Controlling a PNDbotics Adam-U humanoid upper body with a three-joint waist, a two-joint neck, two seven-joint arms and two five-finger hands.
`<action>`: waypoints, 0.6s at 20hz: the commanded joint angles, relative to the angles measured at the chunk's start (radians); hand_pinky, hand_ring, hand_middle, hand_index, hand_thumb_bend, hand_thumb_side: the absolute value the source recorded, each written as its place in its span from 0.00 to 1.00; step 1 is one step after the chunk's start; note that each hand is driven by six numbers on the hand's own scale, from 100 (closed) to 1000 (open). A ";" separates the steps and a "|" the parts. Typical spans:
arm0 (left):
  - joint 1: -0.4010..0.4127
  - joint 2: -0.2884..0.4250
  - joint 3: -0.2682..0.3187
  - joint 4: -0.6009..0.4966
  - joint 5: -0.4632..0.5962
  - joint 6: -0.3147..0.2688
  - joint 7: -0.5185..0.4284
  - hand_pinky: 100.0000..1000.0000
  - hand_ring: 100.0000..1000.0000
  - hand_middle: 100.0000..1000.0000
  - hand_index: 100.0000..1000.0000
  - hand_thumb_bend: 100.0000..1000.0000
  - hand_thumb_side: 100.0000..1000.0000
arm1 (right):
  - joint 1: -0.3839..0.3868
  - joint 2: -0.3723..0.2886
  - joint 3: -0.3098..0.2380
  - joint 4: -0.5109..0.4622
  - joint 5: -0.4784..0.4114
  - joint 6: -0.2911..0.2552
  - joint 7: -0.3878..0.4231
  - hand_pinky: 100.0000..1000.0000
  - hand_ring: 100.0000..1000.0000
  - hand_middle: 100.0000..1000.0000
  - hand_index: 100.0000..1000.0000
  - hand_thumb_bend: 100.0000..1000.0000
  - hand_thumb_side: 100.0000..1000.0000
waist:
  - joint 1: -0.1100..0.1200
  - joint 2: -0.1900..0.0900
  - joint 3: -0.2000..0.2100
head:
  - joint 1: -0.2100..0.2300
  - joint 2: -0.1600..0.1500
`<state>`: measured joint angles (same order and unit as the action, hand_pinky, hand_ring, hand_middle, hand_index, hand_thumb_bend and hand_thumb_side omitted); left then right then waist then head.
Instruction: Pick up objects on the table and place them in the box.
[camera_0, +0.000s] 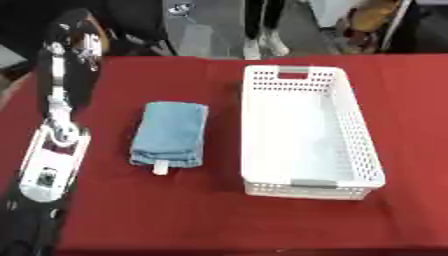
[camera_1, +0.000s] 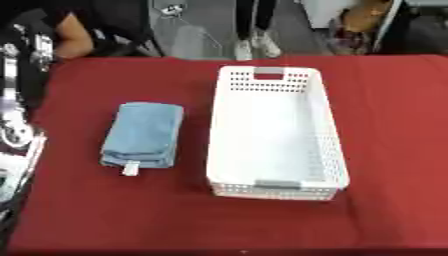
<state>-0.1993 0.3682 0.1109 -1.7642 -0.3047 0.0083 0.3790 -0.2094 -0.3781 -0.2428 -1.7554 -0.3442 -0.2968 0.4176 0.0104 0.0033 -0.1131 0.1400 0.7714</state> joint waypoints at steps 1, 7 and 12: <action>-0.012 0.026 0.002 -0.022 -0.002 0.000 -0.002 0.45 0.72 0.86 0.86 0.01 0.87 | -0.013 -0.026 -0.003 -0.007 -0.003 -0.001 0.005 0.79 0.93 0.87 1.00 0.00 0.89 | -0.003 -0.006 0.002 | -0.014 -0.001; -0.013 0.027 0.002 -0.022 -0.002 0.001 -0.003 0.45 0.72 0.86 0.86 0.01 0.87 | -0.013 -0.026 -0.003 -0.007 -0.003 -0.001 0.006 0.79 0.93 0.87 1.00 0.00 0.89 | -0.003 -0.005 0.001 | -0.021 -0.001; -0.013 0.027 0.002 -0.023 -0.004 0.002 -0.005 0.45 0.73 0.86 0.86 0.00 0.87 | -0.014 -0.026 -0.003 -0.007 -0.003 -0.002 0.006 0.79 0.93 0.87 1.00 0.00 0.89 | -0.003 -0.005 0.000 | -0.021 -0.001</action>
<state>-0.1996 0.3682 0.1108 -1.7643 -0.3048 0.0108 0.3762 -0.2095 -0.3781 -0.2428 -1.7506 -0.3446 -0.2953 0.4197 0.0101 0.0043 -0.1134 0.1257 0.7714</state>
